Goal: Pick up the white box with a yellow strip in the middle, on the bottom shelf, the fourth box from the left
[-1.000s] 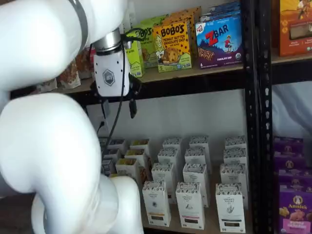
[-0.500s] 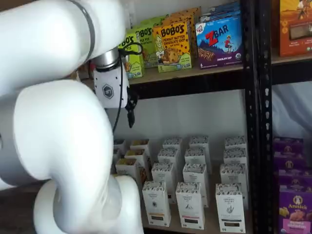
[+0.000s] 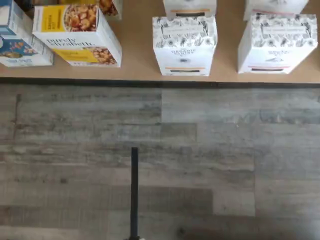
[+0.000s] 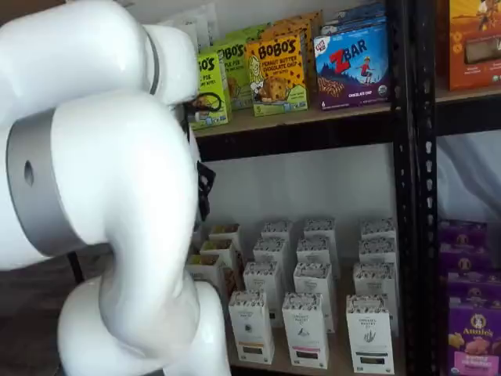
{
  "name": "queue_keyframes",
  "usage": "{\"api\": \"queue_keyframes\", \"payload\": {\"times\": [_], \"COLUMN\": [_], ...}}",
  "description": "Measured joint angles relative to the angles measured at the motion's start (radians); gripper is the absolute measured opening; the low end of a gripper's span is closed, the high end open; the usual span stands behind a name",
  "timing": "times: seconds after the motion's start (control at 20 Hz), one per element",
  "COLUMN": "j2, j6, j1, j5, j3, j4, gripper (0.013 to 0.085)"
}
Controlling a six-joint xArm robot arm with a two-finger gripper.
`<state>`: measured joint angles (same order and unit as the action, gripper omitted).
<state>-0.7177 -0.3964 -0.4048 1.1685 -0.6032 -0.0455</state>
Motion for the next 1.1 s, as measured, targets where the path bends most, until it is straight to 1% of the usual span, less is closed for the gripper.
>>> {"api": "queue_keyframes", "payload": {"times": [0.2, 0.35, 0.45, 0.6, 0.7, 0.85, 1.0, 1.1], "j2": [0.055, 0.099, 0.123, 0.167, 0.198, 0.252, 0.294, 0.332], "j6": [-0.009, -0.006, 0.01, 0.012, 0.017, 0.038, 0.05, 0.052], "j1": [-0.007, 0.001, 0.013, 0.021, 0.026, 0.037, 0.046, 0.051], "j5": [-0.065, -0.09, -0.122, -0.176, -0.204, -0.255, -0.322, -0.37], "j3": [0.011, 0.006, 0.011, 0.018, 0.021, 0.027, 0.042, 0.048], "j4": [0.012, 0.02, 0.011, 0.029, 0.028, 0.013, 0.011, 0.018], "gripper": [0.085, 0.085, 0.085, 0.085, 0.085, 0.085, 0.085, 0.085]}}
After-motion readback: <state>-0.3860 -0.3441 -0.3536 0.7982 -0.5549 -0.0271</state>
